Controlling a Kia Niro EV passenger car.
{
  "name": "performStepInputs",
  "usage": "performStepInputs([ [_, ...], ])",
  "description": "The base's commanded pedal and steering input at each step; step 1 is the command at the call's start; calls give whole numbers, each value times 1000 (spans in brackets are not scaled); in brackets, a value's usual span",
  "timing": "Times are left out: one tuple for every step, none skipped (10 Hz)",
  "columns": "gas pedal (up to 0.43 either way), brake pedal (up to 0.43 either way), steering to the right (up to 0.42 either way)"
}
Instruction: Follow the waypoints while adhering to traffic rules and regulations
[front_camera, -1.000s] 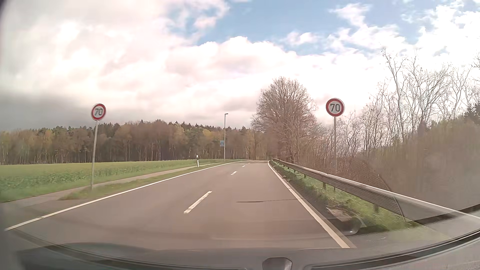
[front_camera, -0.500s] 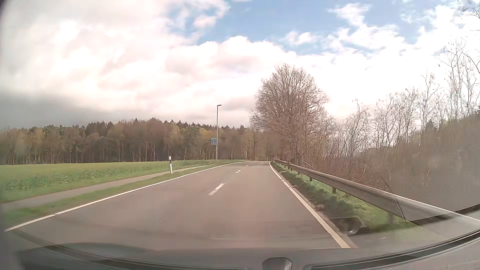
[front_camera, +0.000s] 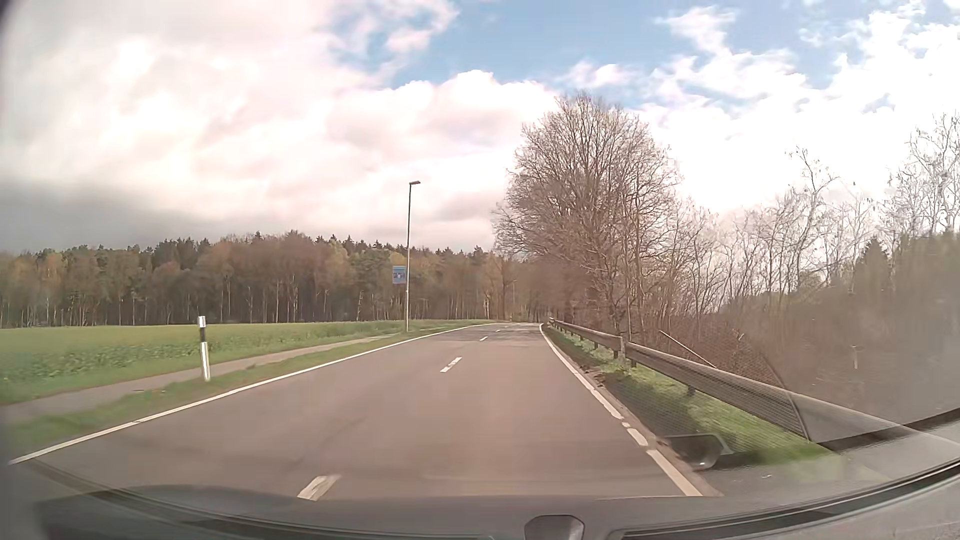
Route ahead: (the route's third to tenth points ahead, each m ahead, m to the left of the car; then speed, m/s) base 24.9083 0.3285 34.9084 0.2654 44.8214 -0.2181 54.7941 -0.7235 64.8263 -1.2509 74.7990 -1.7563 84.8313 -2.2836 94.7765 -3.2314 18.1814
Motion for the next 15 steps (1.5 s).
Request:
performStepInputs([
  [67, 0, 5],
  [67, 0, 5],
  [67, 0, 6],
  [67, 0, 5],
  [79, 6, 5],
  [79, 0, 5],
  [79, 0, 6],
  [79, 0, 5],
  [79, 0, 5],
  [79, 0, 5],
  [79, 0, 6],
  [79, 0, 5],
  [79, 0, 5],
  [79, 0, 5],
  [79, 0, 4],
])
